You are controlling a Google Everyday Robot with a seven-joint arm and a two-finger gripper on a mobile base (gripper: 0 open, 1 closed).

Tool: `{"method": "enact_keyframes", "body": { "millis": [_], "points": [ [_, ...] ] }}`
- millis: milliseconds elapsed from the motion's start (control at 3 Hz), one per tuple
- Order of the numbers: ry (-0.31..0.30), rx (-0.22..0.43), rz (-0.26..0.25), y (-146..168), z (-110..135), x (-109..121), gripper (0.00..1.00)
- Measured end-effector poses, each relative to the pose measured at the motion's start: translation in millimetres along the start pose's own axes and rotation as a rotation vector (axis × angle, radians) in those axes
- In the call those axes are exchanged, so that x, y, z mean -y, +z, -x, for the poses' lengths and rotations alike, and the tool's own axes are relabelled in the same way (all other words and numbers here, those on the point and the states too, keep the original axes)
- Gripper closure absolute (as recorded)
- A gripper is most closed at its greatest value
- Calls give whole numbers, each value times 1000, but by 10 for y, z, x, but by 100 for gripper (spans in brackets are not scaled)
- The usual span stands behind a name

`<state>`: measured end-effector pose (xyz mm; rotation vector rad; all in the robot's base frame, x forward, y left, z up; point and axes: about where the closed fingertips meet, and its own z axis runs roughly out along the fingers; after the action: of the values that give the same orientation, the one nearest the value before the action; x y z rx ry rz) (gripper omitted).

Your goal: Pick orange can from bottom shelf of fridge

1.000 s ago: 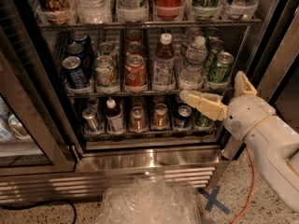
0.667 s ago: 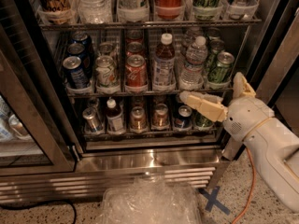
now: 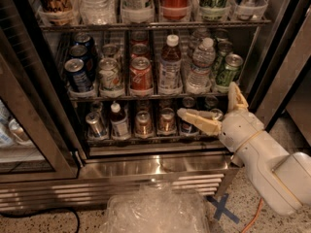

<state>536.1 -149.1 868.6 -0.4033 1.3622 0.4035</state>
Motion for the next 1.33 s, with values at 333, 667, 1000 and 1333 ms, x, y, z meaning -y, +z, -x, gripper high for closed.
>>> {"method": "enact_keyframes", "body": {
  "millis": [333, 667, 1000, 1333],
  "points": [
    [-22, -64, -37, 100, -418, 41, 0],
    [-13, -170, -68, 101, -849, 83, 0],
    [-13, -172, -67, 104, -854, 80, 0],
    [13, -216, -39, 66, -1157, -29, 0]
  ]
}}
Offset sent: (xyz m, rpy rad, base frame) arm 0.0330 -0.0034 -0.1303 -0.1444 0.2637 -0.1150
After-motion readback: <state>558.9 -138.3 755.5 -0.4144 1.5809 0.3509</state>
